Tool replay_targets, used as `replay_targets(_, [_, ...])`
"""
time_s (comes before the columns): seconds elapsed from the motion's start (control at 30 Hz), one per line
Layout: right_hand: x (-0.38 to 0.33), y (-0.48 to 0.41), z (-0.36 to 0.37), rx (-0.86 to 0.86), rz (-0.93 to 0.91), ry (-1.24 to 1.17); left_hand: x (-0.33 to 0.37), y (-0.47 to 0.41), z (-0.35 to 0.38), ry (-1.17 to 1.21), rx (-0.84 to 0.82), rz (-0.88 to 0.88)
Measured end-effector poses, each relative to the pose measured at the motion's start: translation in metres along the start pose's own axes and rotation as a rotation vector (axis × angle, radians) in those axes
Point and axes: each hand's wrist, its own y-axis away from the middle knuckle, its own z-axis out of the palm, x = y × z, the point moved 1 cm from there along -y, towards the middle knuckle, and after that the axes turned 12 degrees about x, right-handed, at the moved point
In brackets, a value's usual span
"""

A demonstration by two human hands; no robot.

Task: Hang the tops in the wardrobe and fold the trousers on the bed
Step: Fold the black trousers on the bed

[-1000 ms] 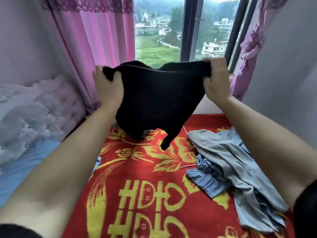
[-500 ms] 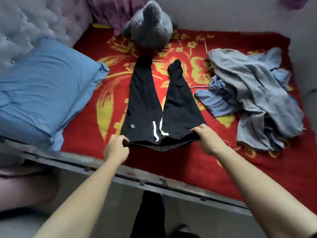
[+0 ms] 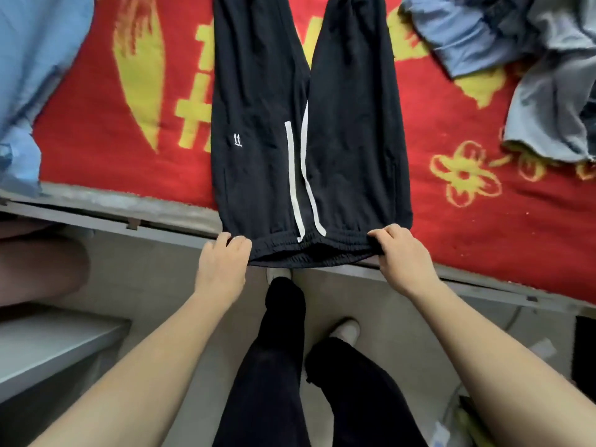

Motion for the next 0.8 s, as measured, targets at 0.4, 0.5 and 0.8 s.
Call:
replay_targets(0.4, [0.004,-0.014,0.035,-0.069,-0.187,0.301,-0.006,-0.041,0.066,-0.109,-0.093,0.242])
replay_targets(0.5, [0.01,0.0,0.037,-0.105,-0.158,0.324,-0.007,-0.035,0.07,-0.151,-0.088,0.341])
replay_targets(0.8, [-0.005,0.006,0.056,0.02,-0.026,0.267,-0.011,-0.004,0.087,-0.24,-0.013,0.26])
